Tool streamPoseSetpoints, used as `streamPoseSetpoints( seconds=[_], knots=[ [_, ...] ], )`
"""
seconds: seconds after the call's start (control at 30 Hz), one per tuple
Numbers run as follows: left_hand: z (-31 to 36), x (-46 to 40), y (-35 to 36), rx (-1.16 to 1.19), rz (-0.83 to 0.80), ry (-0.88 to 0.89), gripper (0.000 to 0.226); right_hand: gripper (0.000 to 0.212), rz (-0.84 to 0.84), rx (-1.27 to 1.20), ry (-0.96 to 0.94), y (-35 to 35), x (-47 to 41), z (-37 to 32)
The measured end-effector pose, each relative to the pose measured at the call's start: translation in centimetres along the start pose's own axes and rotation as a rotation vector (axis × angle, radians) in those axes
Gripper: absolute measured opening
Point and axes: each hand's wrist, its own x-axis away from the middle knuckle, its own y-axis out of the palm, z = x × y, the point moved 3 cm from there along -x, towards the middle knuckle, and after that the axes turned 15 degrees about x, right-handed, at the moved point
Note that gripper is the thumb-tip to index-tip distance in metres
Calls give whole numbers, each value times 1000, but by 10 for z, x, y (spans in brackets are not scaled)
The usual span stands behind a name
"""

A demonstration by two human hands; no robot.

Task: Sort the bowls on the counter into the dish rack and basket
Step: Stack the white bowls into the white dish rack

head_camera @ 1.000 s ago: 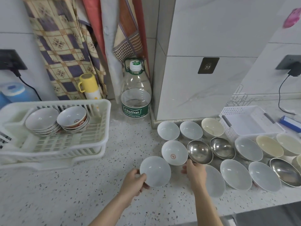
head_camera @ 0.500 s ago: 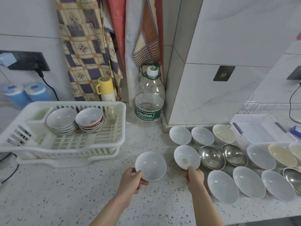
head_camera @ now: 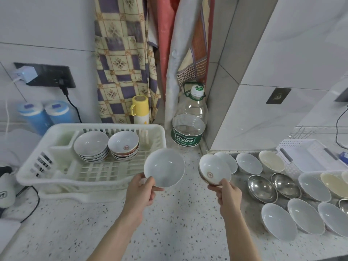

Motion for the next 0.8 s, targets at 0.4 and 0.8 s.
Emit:
streamPoseSetpoints(
  seconds=[0.4,0.8],
  knots=[
    [80,-35,-114,120,79,165,28,14,-155,-23,-284,99,77,-67],
    [109,-55,-208,122,182,180,17,19,-135,-16,-285,183,115,-45]
  ],
)
